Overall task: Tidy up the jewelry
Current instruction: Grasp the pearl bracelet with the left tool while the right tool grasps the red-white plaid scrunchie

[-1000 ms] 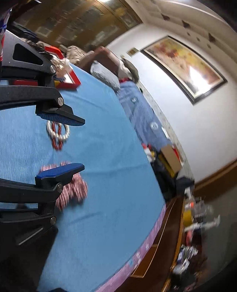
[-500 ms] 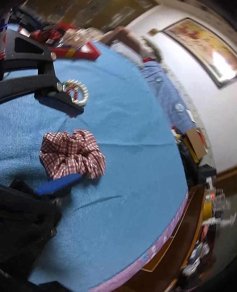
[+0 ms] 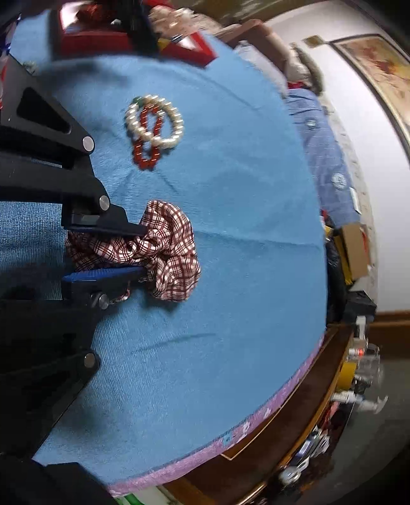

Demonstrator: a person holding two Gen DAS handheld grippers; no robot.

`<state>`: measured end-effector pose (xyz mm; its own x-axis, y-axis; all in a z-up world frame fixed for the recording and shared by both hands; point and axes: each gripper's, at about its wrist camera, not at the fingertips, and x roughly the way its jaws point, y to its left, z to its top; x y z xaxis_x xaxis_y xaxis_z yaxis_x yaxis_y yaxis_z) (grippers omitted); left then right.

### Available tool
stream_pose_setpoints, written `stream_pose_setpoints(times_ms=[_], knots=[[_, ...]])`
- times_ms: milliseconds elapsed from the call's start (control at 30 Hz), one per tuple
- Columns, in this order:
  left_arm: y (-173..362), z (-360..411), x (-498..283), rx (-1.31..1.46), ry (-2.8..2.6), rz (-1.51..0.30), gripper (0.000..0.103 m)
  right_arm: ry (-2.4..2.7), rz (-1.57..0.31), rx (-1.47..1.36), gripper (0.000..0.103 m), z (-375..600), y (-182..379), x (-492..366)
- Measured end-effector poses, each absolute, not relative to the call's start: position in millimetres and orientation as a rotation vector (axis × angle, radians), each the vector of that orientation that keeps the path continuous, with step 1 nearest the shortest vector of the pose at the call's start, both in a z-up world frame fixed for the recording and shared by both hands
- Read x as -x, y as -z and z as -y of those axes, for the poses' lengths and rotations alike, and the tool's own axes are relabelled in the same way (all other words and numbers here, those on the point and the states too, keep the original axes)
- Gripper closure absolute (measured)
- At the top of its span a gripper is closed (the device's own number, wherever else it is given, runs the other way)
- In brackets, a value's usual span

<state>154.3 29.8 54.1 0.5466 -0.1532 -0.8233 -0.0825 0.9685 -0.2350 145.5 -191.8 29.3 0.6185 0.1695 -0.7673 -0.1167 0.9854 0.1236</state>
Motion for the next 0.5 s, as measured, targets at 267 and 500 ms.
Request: stream_pose_setpoints(times_ms=[267, 500], knots=[[-34, -24, -188, 0.234, 0.036, -1.039, 0.065, -0.227, -0.868, -0.162, 0.084, 201, -38, -143], [-27, -3, -192, 0.161, 0.047, -1.015, 0.093, -0.245, -0.853, -0.186, 0.084, 202, -42, -140]])
